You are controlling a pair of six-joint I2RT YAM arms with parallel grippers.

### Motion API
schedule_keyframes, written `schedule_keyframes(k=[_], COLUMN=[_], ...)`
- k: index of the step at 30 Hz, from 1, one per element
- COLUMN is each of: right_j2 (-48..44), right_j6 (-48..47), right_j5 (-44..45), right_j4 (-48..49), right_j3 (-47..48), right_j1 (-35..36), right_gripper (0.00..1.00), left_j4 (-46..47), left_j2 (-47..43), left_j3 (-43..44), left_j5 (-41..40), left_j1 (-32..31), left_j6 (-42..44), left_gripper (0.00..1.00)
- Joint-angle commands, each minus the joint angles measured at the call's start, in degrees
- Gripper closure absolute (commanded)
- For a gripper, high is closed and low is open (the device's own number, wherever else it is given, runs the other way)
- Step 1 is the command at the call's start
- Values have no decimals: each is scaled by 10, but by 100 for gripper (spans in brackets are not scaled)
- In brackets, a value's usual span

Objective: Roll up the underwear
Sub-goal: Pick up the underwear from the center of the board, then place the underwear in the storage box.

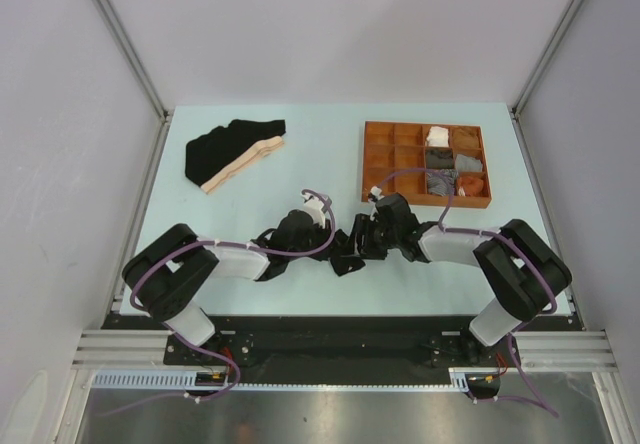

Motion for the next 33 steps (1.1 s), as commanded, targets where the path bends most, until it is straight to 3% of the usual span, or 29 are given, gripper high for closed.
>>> schedule_keyframes(k=[1, 5, 6, 7, 9, 13, 17, 19, 23, 27, 33], right_j2=[14, 19, 20, 20, 10, -56, -157, -209, -230, -181, -63], right_j6=[-29, -40, -42, -42, -46, -50, -62, -82, -113, -141, -165], right_j5=[22, 38, 38, 39, 44, 61, 66, 74, 85, 87, 87], right_j4=[-31, -58, -62, -68, -89, -119, -160, -184, -199, -169, -129], right_j3=[29, 43, 45, 46, 48, 48, 56, 74, 112, 150, 203], right_j1=[25, 33, 34, 34, 32, 5, -58, -84, -163, -205, -253], right_gripper=[51, 79, 93, 99, 100, 100, 100, 100, 100, 100, 100], left_j4=[-7, -9, -15, -22, -60, -165, -267, -319, -396, -458, -499], left_j2=[-13, -14, -17, -17, -27, -67, -122, -166, -227, -258, -295], left_j3=[12, 19, 20, 27, 48, 100, 151, 173, 207, 255, 269], left_j5=[5, 5, 4, 3, -7, -40, -58, -47, -8, 39, 79], left_j1=[-14, -15, -15, -15, -15, -9, 23, 51, 109, 183, 244], left_j6=[7, 6, 5, 5, 2, 1, -7, -5, 20, 41, 119], left_gripper=[92, 92, 92, 89, 77, 29, 13, 6, 2, 1, 0])
